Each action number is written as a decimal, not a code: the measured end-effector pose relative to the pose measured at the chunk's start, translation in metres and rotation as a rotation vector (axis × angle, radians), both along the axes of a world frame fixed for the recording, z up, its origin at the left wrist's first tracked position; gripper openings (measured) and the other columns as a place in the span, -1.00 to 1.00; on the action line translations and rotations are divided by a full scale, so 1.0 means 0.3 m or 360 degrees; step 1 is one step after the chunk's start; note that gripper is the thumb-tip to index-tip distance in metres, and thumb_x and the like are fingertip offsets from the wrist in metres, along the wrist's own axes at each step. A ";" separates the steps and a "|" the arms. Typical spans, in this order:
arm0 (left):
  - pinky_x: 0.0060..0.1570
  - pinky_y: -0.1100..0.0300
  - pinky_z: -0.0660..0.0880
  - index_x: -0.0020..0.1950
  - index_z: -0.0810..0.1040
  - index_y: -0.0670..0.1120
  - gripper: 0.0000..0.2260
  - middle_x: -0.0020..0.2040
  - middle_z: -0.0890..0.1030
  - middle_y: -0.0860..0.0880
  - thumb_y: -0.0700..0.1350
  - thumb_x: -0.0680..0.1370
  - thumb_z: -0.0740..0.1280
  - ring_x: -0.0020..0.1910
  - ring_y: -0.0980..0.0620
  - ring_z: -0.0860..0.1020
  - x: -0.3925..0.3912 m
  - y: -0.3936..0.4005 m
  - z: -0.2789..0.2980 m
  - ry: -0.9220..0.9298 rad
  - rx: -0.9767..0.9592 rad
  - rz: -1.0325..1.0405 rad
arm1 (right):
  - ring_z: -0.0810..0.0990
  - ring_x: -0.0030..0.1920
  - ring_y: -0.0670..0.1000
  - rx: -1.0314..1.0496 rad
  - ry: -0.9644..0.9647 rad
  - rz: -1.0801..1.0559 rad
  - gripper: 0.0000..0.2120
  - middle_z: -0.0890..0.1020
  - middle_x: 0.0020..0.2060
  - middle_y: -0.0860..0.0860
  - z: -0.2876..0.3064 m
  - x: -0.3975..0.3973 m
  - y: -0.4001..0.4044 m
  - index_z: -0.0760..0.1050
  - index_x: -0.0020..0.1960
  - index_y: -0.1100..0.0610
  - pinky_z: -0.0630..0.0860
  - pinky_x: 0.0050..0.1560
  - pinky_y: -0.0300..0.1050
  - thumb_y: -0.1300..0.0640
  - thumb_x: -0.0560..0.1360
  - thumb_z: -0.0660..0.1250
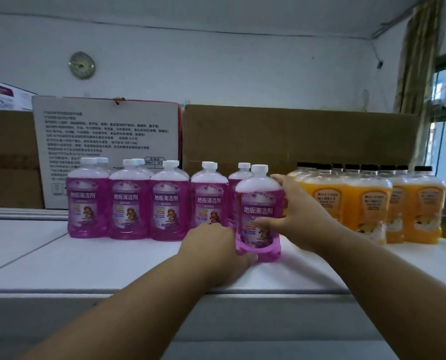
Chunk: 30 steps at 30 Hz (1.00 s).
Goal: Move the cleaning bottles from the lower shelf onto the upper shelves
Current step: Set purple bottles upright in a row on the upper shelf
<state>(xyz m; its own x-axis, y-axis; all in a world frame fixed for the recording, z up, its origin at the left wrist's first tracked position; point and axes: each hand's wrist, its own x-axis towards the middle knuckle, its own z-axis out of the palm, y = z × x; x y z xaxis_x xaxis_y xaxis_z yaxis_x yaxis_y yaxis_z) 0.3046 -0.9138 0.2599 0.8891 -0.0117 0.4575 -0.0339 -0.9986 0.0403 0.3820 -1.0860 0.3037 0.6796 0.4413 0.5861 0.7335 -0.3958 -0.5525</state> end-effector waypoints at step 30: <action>0.27 -0.10 0.32 0.34 0.38 -0.03 -0.47 0.30 0.42 -0.10 0.30 0.55 0.14 0.30 -0.13 0.35 0.035 0.012 -0.023 0.0252 -0.0060 0.0194 | 0.53 0.16 0.02 -0.0074 -0.0286 -0.0497 -0.32 0.51 0.17 0.04 -0.047 0.147 0.141 0.31 0.40 0.09 0.56 0.15 0.02 -0.03 0.39 0.53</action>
